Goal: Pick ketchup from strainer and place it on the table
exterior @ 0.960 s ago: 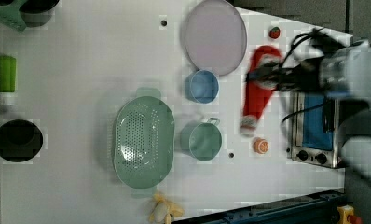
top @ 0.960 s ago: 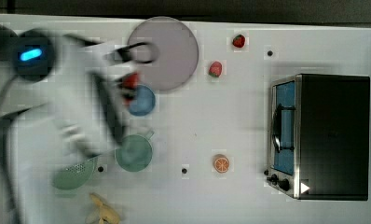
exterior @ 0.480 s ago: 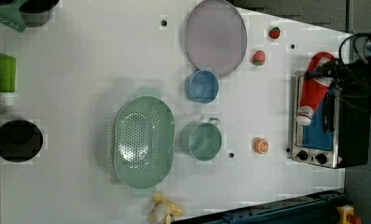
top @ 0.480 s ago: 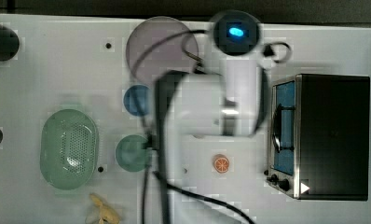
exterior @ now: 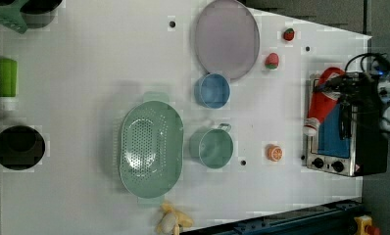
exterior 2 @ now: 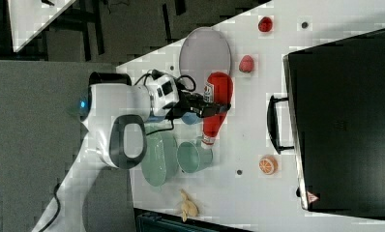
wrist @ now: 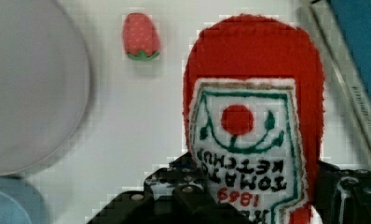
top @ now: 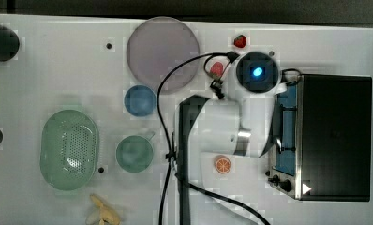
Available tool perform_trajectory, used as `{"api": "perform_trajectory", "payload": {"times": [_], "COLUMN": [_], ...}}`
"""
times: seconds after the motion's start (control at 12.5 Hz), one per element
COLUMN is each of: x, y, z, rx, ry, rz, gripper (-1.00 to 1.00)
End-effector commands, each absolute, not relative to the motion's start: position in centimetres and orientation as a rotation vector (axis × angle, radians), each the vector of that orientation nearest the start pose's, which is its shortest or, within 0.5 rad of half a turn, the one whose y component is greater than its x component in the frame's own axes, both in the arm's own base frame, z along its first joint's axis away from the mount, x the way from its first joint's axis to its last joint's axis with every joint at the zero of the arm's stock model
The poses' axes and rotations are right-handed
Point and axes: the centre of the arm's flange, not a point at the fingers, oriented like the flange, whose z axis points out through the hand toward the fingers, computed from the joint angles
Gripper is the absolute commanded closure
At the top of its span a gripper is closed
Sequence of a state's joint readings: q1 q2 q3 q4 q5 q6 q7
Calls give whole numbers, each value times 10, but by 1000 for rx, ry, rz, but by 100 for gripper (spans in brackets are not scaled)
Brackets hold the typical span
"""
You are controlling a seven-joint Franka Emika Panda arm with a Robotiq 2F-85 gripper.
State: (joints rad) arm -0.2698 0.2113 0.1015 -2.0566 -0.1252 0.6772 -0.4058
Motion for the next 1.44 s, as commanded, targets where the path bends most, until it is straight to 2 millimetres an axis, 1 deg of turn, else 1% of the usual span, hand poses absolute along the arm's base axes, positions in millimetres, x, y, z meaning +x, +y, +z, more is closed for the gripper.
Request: {"api": "perform_trajectory", "payload": {"times": [0.08, 0.4, 0.56, 0.64, 0.72, 0.8, 0.88, 0.96, 1.04, 1.12, 1.28, 1.44], "x": [551, 519, 511, 508, 507, 509, 510, 511, 516, 523, 542, 561], "y": [-45, -29, -25, -23, -23, -24, -24, -24, -25, -25, -25, -25], "z": [302, 250, 225, 213, 204, 200, 202, 207, 220, 239, 291, 351], "rx": [-3163, -3154, -3138, -3130, -3122, -3118, -3118, -3119, -3120, -3119, -3113, -3094], "ry": [521, 471, 459, 455, 454, 456, 454, 455, 458, 457, 472, 573], "rz": [57, 88, 53, 41, 26, 6, -1, -13, -53, -116, -254, -338], "gripper": [-19, -19, -19, -26, -46, -68, -89, -99, -100, -100, -100, -100]}}
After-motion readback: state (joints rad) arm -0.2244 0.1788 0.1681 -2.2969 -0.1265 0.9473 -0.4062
